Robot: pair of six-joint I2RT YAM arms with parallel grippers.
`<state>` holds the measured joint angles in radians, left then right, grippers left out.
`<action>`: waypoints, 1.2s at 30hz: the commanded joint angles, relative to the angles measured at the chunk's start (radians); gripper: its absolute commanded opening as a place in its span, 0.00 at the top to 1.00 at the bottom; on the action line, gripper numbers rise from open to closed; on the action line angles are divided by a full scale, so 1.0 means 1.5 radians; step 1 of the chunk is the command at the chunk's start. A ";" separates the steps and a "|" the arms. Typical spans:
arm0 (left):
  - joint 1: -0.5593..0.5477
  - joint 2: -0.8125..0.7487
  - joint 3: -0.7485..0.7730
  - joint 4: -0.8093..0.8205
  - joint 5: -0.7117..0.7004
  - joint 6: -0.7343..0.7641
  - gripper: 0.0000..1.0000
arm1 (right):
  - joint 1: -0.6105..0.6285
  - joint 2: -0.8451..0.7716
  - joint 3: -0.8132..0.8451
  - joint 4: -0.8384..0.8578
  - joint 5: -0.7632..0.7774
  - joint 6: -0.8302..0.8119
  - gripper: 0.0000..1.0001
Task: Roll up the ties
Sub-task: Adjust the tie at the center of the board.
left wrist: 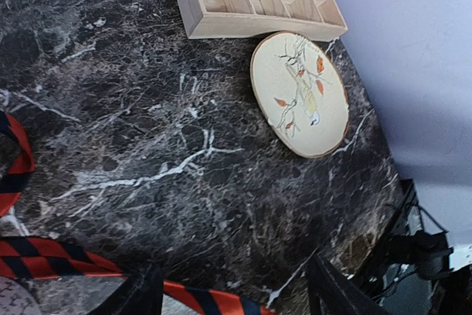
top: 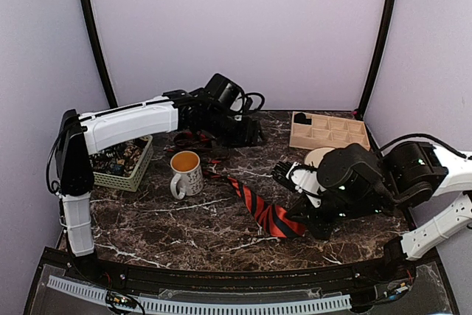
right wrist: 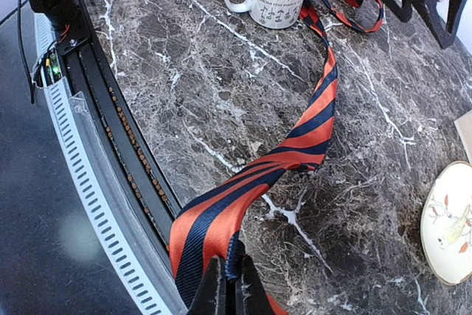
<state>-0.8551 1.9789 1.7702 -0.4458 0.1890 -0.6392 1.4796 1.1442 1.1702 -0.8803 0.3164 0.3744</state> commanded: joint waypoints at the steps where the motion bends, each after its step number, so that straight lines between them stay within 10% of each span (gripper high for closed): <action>1: -0.002 0.055 0.103 -0.312 -0.067 0.230 0.30 | 0.006 0.015 -0.007 -0.002 0.011 0.012 1.00; 12: -0.021 0.060 0.020 -0.307 -0.006 -0.219 0.33 | 0.006 0.039 -0.001 -0.001 0.006 -0.008 1.00; 36: -0.013 0.132 0.129 -0.375 -0.130 -0.438 0.23 | 0.006 0.068 0.014 0.001 -0.009 -0.030 1.00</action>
<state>-0.8745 2.2086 1.9396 -0.9844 0.0330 -1.2446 1.4796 1.2400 1.1702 -0.8845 0.3073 0.3454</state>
